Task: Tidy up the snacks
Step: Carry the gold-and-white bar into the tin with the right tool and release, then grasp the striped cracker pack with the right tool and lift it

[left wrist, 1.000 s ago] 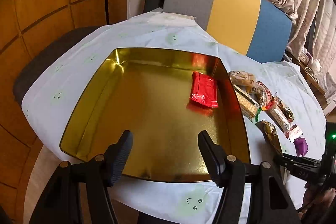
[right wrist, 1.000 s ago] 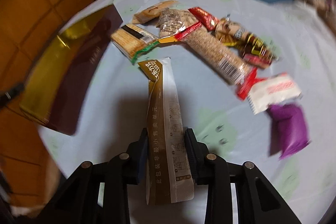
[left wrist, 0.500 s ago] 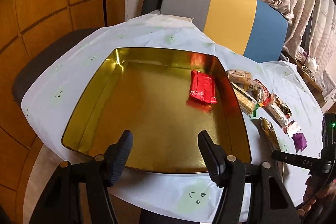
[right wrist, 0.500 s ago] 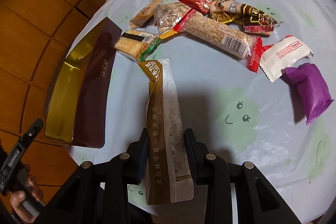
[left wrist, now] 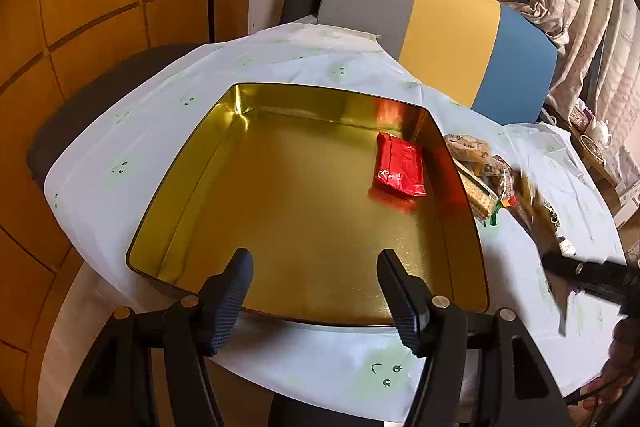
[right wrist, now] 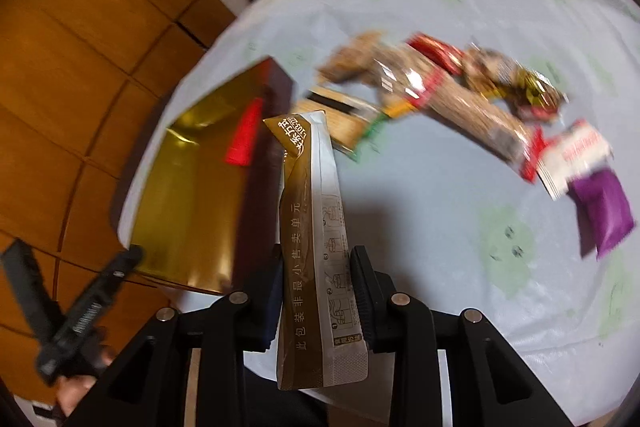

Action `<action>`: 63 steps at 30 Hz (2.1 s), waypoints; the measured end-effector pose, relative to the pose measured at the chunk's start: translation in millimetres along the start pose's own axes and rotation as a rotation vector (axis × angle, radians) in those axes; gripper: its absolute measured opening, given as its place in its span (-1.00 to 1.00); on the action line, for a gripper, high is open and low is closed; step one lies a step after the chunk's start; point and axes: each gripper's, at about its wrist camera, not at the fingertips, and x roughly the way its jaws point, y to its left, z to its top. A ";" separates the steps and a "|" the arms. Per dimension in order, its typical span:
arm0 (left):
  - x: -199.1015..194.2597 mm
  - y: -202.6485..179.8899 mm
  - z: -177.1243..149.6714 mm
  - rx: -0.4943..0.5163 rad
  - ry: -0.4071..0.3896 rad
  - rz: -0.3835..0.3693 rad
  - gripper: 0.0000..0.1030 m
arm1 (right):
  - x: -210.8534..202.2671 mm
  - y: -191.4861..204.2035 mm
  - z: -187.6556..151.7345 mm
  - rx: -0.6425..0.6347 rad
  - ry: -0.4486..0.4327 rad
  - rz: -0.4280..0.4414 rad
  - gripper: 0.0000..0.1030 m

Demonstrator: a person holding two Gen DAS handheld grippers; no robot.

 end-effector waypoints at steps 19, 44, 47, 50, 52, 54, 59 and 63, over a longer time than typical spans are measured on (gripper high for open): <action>-2.0 19.4 0.9 -0.032 -0.010 0.043 0.27 | 65.5 99.7 44.9 -0.005 0.066 0.113 -0.28; -2.2 7.1 -2.6 0.002 -0.006 0.049 0.27 | 14.3 104.0 13.3 -0.272 -0.131 -0.080 -0.25; -0.8 2.3 -3.5 0.019 -0.001 0.044 0.27 | 0.9 91.5 7.8 -0.299 -0.166 -0.132 -0.06; -0.9 -1.0 -3.6 0.023 -0.001 0.024 0.27 | -12.0 67.5 0.9 -0.302 -0.181 -0.196 0.12; -1.6 -4.3 -3.6 0.031 -0.008 0.026 0.27 | -17.8 46.1 -4.1 -0.293 -0.177 -0.246 0.17; -1.2 -7.5 -3.4 0.039 -0.005 0.019 0.27 | -21.6 25.3 -9.8 -0.271 -0.174 -0.298 0.17; -1.9 -19.0 -1.3 0.062 0.004 -0.006 0.27 | -23.4 -35.5 -27.7 -0.128 -0.135 -0.381 0.17; -4.6 -42.0 4.8 0.148 0.009 -0.059 0.27 | -17.7 -58.2 -38.1 -0.079 -0.108 -0.417 0.17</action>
